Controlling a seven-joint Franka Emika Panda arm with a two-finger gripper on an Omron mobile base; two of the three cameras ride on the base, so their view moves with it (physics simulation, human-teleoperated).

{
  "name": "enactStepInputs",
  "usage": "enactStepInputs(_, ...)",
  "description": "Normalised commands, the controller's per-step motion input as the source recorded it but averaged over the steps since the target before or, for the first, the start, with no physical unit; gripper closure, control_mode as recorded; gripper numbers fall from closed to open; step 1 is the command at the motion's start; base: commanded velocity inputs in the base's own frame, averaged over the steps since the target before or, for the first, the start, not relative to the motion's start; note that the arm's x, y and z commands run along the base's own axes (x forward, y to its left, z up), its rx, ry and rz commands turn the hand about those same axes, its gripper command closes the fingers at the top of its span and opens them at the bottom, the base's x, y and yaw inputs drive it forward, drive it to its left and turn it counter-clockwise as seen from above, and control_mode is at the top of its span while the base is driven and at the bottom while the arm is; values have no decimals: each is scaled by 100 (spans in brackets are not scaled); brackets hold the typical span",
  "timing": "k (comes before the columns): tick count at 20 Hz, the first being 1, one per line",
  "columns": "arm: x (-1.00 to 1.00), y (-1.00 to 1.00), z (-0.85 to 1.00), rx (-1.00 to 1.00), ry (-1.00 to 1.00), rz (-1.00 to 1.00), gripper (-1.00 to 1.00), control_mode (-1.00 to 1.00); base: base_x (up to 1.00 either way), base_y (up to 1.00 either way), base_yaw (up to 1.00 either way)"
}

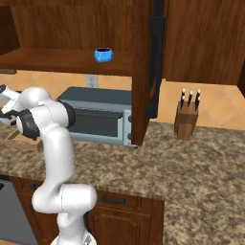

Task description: Pick the kettle from the counter and place it on the tray. Then pick the mug from the cabinet and place it on the tray. Then close the cabinet doors.

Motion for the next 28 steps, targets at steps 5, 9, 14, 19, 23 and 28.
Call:
enactStepInputs(5,10,0,-20,0,0,0,-100,-100,0,0,0)
enactStepInputs(9,0,0,-16,1,-6,0,-100,-100,0,0,0)
enactStepInputs(14,-31,-6,19,1,-6,-1,-100,-100,0,0,0)
enactStepInputs(19,-81,-20,62,1,0,-5,-100,-100,0,0,0)
enactStepInputs(23,-84,-50,60,-1,0,-2,-100,-100,0,0,0)
enactStepInputs(28,-87,-96,52,-1,-1,0,-100,-100,0,0,0)
